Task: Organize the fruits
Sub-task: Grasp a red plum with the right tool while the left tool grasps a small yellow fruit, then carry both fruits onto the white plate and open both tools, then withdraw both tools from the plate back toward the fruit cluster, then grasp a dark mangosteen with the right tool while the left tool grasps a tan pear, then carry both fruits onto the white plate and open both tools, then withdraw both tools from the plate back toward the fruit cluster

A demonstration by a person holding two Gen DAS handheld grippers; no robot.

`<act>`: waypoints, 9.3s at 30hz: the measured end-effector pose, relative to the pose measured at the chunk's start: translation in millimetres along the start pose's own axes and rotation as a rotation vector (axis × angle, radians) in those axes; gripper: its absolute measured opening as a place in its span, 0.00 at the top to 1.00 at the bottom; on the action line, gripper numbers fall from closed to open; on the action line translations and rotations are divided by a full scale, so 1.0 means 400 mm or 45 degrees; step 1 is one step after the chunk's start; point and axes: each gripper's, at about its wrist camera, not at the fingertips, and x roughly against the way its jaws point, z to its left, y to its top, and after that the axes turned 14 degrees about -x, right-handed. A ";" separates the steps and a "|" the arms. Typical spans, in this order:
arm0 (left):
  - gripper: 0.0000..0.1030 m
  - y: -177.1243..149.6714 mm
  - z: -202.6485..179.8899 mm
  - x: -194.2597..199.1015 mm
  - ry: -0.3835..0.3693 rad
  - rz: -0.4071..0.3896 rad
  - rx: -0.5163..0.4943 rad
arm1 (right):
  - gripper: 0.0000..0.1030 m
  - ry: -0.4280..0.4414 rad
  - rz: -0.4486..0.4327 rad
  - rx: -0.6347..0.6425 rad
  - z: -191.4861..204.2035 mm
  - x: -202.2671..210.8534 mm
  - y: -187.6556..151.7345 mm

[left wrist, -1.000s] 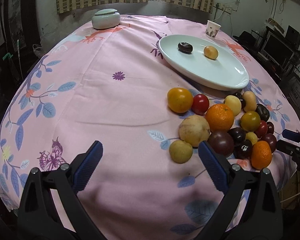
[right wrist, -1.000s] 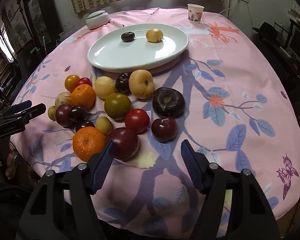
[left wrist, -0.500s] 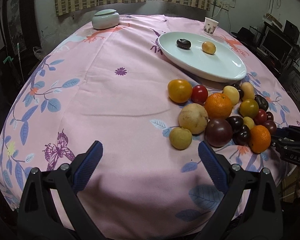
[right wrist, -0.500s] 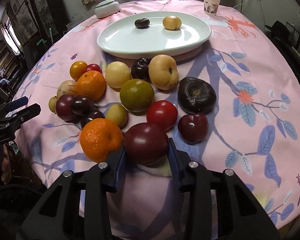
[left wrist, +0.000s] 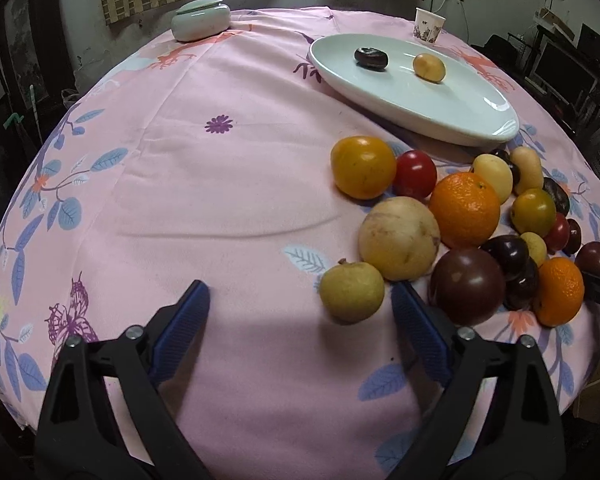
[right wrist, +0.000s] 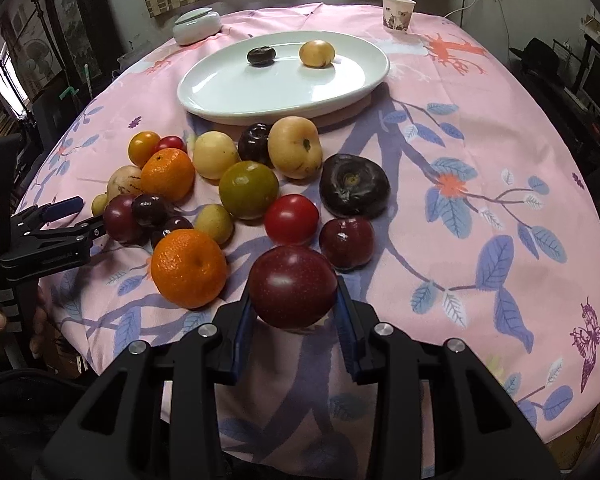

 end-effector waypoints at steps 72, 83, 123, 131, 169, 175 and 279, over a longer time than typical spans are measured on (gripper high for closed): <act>0.47 0.624 0.049 -0.211 -0.146 0.015 -0.016 | 0.38 0.040 -0.081 0.289 0.198 -0.258 0.577; 0.13 0.363 -0.001 0.071 0.022 -0.230 -0.127 | 0.35 0.064 -0.158 0.225 0.098 0.016 0.324; 0.09 0.049 0.033 0.069 -0.059 -0.092 0.011 | 0.56 -0.071 0.019 -0.035 -0.037 -0.094 0.180; 0.09 0.054 0.028 0.030 -0.080 -0.034 0.006 | 0.56 -0.049 -0.062 -0.084 -0.057 -0.003 0.148; 0.51 0.124 0.016 -0.042 -0.421 0.120 0.040 | 0.56 0.075 -0.028 -0.134 -0.062 0.022 0.114; 0.59 0.139 -0.015 -0.045 -0.383 0.137 0.009 | 0.56 0.087 -0.028 -0.151 -0.072 0.021 0.113; 0.08 0.047 -0.052 0.108 -0.140 -0.116 -0.078 | 0.36 -0.080 -0.020 -0.026 -0.054 -0.053 0.063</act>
